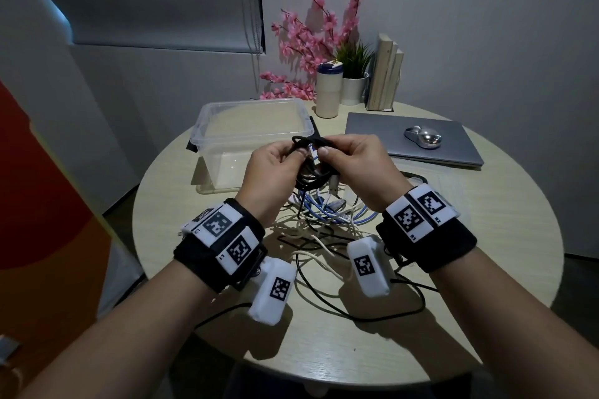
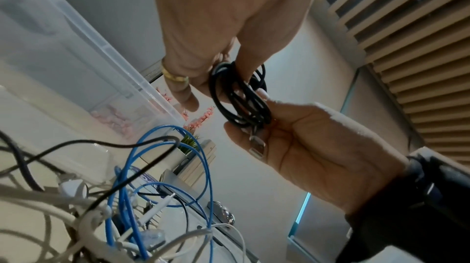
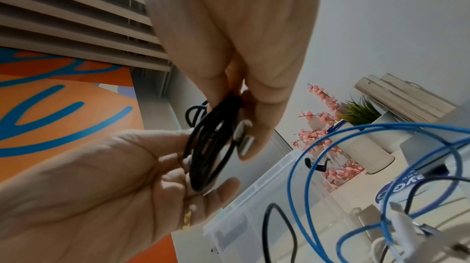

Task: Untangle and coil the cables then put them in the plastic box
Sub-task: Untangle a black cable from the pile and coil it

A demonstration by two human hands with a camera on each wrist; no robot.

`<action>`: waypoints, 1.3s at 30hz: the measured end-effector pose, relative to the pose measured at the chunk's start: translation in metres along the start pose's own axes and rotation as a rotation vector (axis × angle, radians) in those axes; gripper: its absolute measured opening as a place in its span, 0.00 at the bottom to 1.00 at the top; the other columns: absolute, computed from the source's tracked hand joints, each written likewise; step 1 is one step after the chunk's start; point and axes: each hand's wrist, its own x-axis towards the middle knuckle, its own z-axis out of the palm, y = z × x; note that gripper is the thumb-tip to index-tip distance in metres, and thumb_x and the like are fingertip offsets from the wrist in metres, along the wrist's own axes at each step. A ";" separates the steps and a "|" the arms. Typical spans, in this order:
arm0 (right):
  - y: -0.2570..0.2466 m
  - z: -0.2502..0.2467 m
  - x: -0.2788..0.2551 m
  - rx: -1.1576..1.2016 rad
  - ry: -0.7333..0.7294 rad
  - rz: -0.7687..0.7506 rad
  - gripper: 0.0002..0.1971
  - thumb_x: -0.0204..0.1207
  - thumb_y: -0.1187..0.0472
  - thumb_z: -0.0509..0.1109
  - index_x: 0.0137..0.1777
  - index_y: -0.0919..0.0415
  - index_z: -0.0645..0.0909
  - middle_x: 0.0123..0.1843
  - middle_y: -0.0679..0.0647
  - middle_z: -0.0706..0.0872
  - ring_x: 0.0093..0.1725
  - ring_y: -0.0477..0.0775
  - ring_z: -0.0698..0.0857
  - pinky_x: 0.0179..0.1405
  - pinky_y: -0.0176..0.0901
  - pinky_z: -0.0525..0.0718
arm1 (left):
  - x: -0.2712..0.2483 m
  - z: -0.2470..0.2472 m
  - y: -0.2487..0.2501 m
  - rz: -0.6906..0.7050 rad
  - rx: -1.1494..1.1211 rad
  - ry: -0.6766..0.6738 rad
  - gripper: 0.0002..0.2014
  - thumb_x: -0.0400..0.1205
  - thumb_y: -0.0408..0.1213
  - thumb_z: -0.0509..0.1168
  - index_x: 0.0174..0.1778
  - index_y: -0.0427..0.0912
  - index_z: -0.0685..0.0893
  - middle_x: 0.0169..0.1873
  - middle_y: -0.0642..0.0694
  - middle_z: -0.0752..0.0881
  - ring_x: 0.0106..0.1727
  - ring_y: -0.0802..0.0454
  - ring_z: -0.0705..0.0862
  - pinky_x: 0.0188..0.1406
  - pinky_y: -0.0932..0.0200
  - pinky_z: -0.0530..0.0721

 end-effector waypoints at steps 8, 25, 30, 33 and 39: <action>-0.006 -0.002 -0.002 0.010 -0.199 0.003 0.17 0.78 0.77 0.63 0.60 0.60 0.82 0.44 0.54 0.88 0.40 0.49 0.85 0.35 0.35 0.81 | 0.001 -0.005 0.003 -0.101 -0.236 0.003 0.07 0.84 0.25 0.59 0.44 0.36 0.81 0.30 0.45 0.87 0.29 0.54 0.86 0.34 0.60 0.88; -0.009 -0.008 -0.005 -0.062 -0.329 -0.024 0.28 0.76 0.82 0.59 0.60 0.46 0.79 0.53 0.56 0.87 0.49 0.48 0.84 0.53 0.50 0.83 | 0.005 -0.009 0.005 -0.213 -0.448 -0.001 0.06 0.83 0.25 0.61 0.52 0.35 0.80 0.39 0.41 0.86 0.33 0.55 0.86 0.48 0.55 0.87; -0.011 -0.008 -0.002 0.132 -0.261 0.025 0.21 0.80 0.82 0.53 0.63 0.60 0.77 0.52 0.62 0.83 0.41 0.53 0.82 0.39 0.42 0.80 | -0.001 -0.012 0.017 -0.285 -0.375 -0.186 0.07 0.84 0.31 0.59 0.44 0.40 0.82 0.29 0.50 0.85 0.33 0.56 0.83 0.46 0.57 0.83; -0.010 -0.009 0.002 0.177 -0.190 0.033 0.20 0.80 0.81 0.51 0.62 0.62 0.76 0.56 0.62 0.81 0.40 0.53 0.82 0.42 0.38 0.83 | -0.004 -0.013 0.021 -0.289 -0.205 -0.308 0.08 0.84 0.35 0.58 0.41 0.45 0.80 0.28 0.55 0.84 0.30 0.61 0.81 0.48 0.56 0.73; -0.009 -0.009 0.006 0.230 -0.067 0.042 0.19 0.79 0.82 0.50 0.55 0.65 0.78 0.49 0.64 0.79 0.34 0.49 0.77 0.43 0.43 0.81 | -0.006 -0.014 0.013 -0.267 -0.075 -0.462 0.10 0.83 0.40 0.59 0.35 0.46 0.78 0.46 0.47 0.81 0.53 0.49 0.76 0.54 0.49 0.65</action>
